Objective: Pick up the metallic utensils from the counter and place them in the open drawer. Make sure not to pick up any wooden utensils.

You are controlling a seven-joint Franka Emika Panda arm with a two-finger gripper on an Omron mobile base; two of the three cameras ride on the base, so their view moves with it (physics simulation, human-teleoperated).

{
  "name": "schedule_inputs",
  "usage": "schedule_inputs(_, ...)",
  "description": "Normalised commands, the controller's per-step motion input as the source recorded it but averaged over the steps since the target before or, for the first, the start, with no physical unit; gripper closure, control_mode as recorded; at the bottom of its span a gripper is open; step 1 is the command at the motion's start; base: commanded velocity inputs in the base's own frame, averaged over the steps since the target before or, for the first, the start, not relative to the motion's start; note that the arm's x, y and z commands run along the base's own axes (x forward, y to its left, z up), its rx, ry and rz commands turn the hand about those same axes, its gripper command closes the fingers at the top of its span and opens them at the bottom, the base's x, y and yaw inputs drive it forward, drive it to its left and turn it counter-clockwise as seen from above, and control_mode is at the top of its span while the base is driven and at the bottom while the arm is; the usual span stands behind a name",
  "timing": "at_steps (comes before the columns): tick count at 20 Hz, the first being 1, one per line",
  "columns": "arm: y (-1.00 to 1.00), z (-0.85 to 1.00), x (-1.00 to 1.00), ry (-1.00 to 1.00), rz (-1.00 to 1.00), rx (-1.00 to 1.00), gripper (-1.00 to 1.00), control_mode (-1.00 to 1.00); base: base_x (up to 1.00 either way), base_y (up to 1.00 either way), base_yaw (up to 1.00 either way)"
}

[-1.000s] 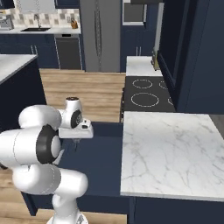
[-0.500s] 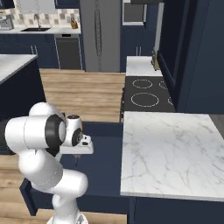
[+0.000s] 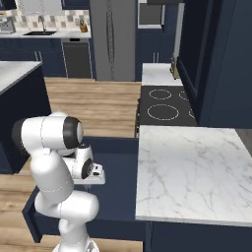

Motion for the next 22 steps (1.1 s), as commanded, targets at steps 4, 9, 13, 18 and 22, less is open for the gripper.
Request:
schedule_inputs(4,0.0,-0.19,0.0,0.0,0.0,0.0,1.0,-1.0,0.0,0.0,0.0)
schedule_inputs(9,0.0,-0.09,0.0,0.0,0.0,0.0,-1.0,-1.0,0.0,0.0,0.0)
schedule_inputs(13,-0.01,0.04,0.0,0.01,0.0,0.0,-1.0,-1.0,0.0,0.0,0.0)
schedule_inputs(18,-0.12,0.25,-0.01,0.03,0.0,0.0,-1.0,-1.0,0.0,0.0,0.0)
schedule_inputs(22,-0.17,1.0,-0.05,-0.01,0.0,0.07,-1.0,-1.0,0.0,0.0,0.0)
